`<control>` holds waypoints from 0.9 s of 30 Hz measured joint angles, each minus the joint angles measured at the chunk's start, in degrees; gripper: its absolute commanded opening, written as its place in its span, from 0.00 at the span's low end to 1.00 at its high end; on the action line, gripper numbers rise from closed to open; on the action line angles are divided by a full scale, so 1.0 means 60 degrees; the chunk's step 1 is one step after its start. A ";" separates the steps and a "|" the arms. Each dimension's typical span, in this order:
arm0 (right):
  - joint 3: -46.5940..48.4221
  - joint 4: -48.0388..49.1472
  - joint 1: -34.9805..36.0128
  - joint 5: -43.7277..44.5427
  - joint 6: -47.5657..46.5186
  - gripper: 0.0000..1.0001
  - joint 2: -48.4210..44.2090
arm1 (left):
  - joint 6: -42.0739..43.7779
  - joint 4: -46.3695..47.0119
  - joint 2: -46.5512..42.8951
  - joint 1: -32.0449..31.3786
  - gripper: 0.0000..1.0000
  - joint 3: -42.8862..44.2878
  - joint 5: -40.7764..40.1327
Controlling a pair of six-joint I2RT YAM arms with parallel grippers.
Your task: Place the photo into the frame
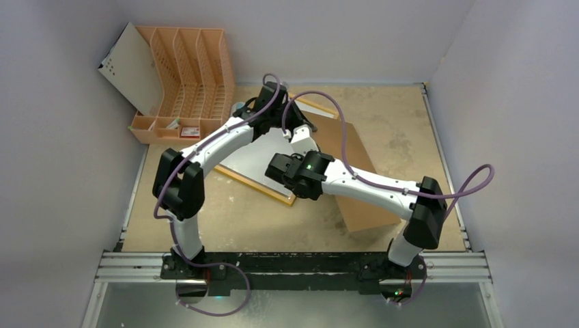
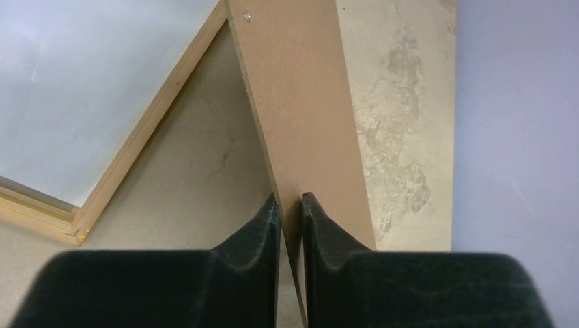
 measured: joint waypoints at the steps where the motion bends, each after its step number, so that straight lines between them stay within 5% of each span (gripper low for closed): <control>1: -0.0004 0.0025 -0.0011 0.0011 -0.0044 0.03 -0.0004 | -0.0025 0.0047 -0.0011 0.0000 0.00 0.0007 -0.0007; 6: -0.0036 0.0015 -0.0004 0.0138 -0.0517 0.00 -0.0004 | -0.0102 0.0113 -0.0018 -0.0036 0.09 0.0087 -0.0029; 16: -0.0109 -0.0066 -0.0503 0.0838 -0.1096 0.00 -0.0350 | 0.0022 0.0466 -0.0106 -0.0033 0.58 0.0339 0.0466; 21: -0.0885 0.1657 -0.1260 0.0710 -0.2670 0.00 -0.1552 | 0.0127 0.0568 -0.0310 0.0011 0.75 0.0517 0.0670; 27: -0.1413 0.3963 -0.2969 -0.0474 -0.4444 0.00 -0.2874 | 0.0554 0.0605 -0.0521 0.0182 0.80 0.0820 0.0656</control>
